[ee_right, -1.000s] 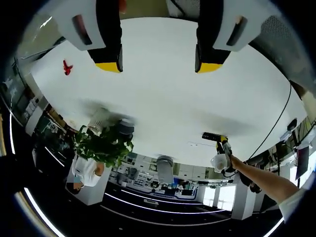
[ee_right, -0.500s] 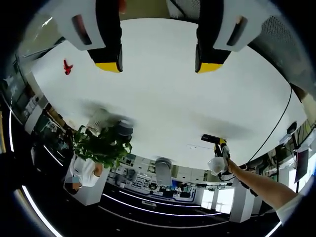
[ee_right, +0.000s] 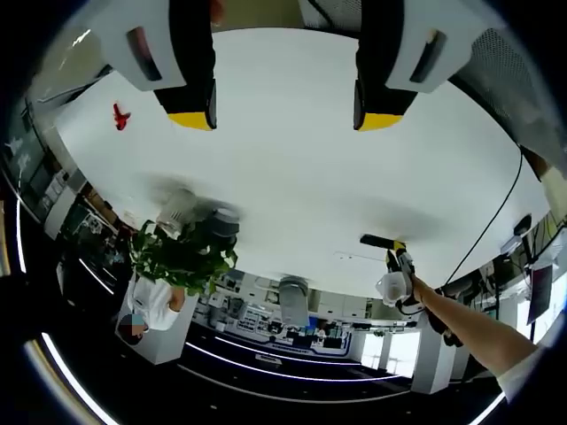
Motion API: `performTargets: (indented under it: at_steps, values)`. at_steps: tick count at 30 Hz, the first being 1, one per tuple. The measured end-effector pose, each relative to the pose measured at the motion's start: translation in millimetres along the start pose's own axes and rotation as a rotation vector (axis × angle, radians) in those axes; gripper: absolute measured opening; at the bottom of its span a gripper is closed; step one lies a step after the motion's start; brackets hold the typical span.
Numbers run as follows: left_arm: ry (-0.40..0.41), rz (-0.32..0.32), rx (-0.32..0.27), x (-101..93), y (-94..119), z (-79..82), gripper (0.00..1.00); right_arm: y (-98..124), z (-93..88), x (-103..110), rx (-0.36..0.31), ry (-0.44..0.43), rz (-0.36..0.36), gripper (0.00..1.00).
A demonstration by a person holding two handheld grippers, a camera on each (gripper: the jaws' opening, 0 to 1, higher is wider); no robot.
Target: Press the specified remote control buttons in sequence, fully releasing each button before pressing the next.
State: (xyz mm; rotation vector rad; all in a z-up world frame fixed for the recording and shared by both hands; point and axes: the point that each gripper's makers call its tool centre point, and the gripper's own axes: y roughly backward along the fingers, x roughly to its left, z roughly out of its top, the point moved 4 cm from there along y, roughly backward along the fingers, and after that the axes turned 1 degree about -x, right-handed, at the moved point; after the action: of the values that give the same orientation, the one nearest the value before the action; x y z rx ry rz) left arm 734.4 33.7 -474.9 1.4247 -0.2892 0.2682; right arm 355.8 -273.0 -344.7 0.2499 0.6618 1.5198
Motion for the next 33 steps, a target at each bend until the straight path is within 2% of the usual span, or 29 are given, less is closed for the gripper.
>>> performTargets:
  at_steps: [2,3,6,7,9,10,13,15,17,19,20,24,30,33]
  values:
    - [-0.013,0.025,0.008,-0.4,1,-0.3,0.22,0,0.1,0,0.0,0.002,-0.002,0.66]
    - [0.037,0.056,0.023,2.6,2,-2.6,0.24,0,0.2,0,-0.002,0.002,-0.003,0.66]
    - [0.081,0.084,0.094,10.8,5,-15.8,0.31,0,-0.3,0,0.002,0.004,-0.003,0.67]
    - [0.078,0.092,0.066,12.3,8,-16.0,0.31,0,-0.6,1,0.004,0.005,-0.001,0.68]
    - [0.164,0.11,0.034,14.4,16,-16.3,0.31,0,-0.6,1,0.004,0.008,0.002,0.68]
    - [0.18,0.12,0.018,16.0,20,-15.8,0.31,0,0.0,2,0.001,0.01,0.005,0.68]
    - [0.177,0.133,0.0,16.4,34,-16.5,0.34,0,1.2,2,-0.007,0.006,0.007,0.67]
    - [0.17,0.172,-0.05,17.5,47,-13.0,0.34,2,4.1,1,-0.027,-0.007,0.01,0.67]
    - [0.216,0.186,-0.097,14.3,60,-9.9,0.36,2,4.0,1,-0.028,-0.016,0.009,0.68]
    - [0.252,0.2,-0.116,8.1,72,-8.9,0.37,3,5.0,2,-0.038,-0.022,0.015,0.68]
    - [0.245,0.207,-0.134,3.1,79,-7.3,0.37,3,5.0,2,-0.037,-0.021,0.016,0.68]
    - [0.298,0.262,-0.227,-8.1,101,-3.8,0.38,4,6.4,6,-0.046,-0.01,0.034,0.68]
    - [0.336,0.27,-0.325,-32.9,131,3.7,0.37,7,9.3,7,-0.067,-0.023,0.048,0.66]
    - [0.395,0.282,-0.411,-47.9,152,11.6,0.37,7,9.7,9,-0.071,-0.02,0.064,0.66]
